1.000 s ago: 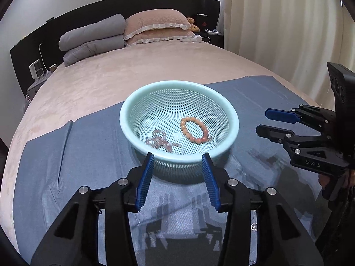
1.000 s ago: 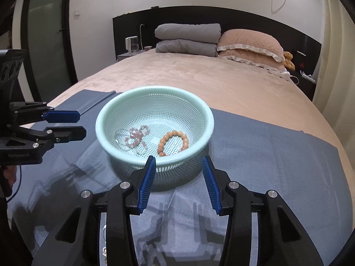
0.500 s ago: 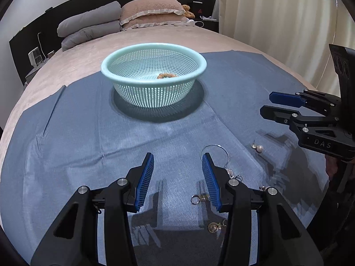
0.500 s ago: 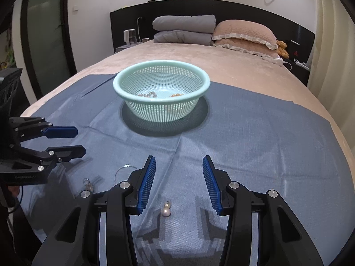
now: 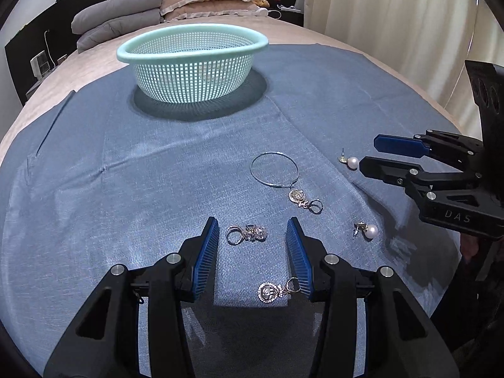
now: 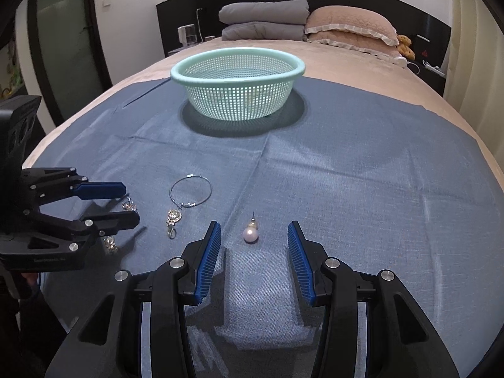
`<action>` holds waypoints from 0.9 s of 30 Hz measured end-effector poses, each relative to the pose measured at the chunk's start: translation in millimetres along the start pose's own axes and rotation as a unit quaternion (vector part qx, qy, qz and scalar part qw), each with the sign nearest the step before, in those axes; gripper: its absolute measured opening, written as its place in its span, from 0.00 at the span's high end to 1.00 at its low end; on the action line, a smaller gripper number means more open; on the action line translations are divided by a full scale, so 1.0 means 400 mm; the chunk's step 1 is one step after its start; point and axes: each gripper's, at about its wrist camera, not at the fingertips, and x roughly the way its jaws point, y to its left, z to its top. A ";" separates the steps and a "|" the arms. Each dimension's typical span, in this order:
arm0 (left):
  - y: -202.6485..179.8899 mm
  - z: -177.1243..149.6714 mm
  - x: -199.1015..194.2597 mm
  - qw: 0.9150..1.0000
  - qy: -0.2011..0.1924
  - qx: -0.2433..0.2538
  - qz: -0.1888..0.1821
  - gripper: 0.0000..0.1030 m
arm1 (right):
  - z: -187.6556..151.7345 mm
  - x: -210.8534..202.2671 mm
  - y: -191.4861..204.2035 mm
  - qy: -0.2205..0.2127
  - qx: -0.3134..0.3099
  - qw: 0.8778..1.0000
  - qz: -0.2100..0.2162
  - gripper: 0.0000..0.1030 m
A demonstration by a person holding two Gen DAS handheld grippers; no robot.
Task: Organize jewelry
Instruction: 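Grasp a silver charm earring with the left gripper while the right gripper grasps a pearl earring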
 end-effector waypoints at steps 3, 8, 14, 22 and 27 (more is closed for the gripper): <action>0.001 -0.006 0.007 1.000 -0.001 -0.003 0.000 0.55 | -0.008 0.019 0.004 0.010 0.002 1.000 0.006 0.61; -0.005 -0.008 0.013 1.000 0.001 0.002 0.001 0.55 | -0.018 0.035 0.000 0.017 0.014 1.000 0.016 0.73; -0.007 -0.010 0.017 1.000 0.003 0.003 -0.001 0.56 | -0.021 0.038 -0.005 0.020 0.017 1.000 0.015 0.87; -0.005 -0.009 0.015 1.000 0.003 0.001 0.000 0.76 | -0.016 0.033 -0.006 0.022 0.018 1.000 0.012 0.91; -0.008 -0.003 0.002 1.000 0.000 0.000 -0.004 0.78 | -0.011 0.021 -0.008 0.016 0.017 1.000 0.009 0.92</action>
